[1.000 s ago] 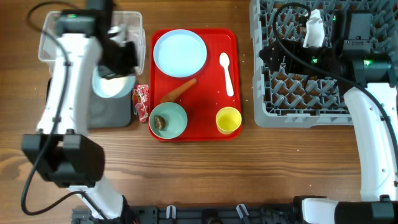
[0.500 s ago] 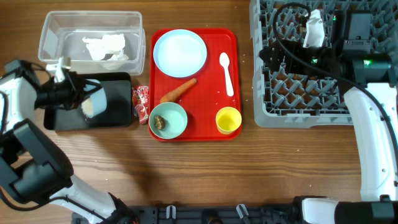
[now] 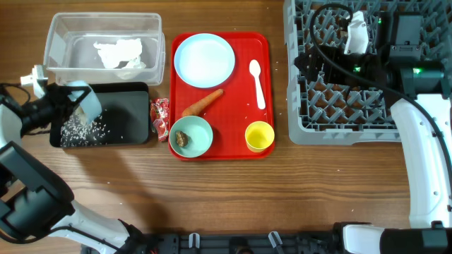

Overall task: Sort waste into correct bins and load items into the dishwasher rack
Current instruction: 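Carry the blue bowl left and tip the rice onto the black tray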

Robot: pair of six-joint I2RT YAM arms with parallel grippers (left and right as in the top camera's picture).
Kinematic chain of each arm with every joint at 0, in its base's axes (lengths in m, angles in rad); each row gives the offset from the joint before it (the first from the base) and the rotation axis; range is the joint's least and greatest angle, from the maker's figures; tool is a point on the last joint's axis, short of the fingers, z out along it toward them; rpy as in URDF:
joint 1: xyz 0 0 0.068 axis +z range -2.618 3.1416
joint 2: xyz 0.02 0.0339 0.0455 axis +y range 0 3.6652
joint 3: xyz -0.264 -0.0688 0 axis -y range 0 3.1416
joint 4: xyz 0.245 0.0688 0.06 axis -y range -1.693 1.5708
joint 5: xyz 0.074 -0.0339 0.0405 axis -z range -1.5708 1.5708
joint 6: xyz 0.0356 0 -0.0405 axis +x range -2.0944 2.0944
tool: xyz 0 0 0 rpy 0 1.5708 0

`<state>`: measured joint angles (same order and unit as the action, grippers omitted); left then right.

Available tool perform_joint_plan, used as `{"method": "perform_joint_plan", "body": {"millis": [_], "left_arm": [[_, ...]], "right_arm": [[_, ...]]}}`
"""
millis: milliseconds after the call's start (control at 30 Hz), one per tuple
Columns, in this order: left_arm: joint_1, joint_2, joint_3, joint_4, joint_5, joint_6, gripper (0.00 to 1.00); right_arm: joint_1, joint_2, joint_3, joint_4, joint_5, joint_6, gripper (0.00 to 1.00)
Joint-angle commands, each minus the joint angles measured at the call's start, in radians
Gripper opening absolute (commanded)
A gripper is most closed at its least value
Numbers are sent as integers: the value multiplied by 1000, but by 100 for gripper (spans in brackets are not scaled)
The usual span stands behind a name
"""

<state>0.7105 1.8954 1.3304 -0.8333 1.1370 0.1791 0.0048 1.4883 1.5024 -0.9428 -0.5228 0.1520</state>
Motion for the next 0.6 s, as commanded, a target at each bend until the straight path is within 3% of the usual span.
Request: {"method": "perform_joint_plan", "body": {"millis": [0,467,567], "left_arm": [[48,32,-5,8,148,20,4],[117,110,-5,14,439,18,4],[117,110,-5,8,439,-23,4]], "right_arm": [[-2,11,7,0,6,-19,100],[-2,12,7,-1,6,-19,100],[-2,12,7,-1,6,-19,100]]}}
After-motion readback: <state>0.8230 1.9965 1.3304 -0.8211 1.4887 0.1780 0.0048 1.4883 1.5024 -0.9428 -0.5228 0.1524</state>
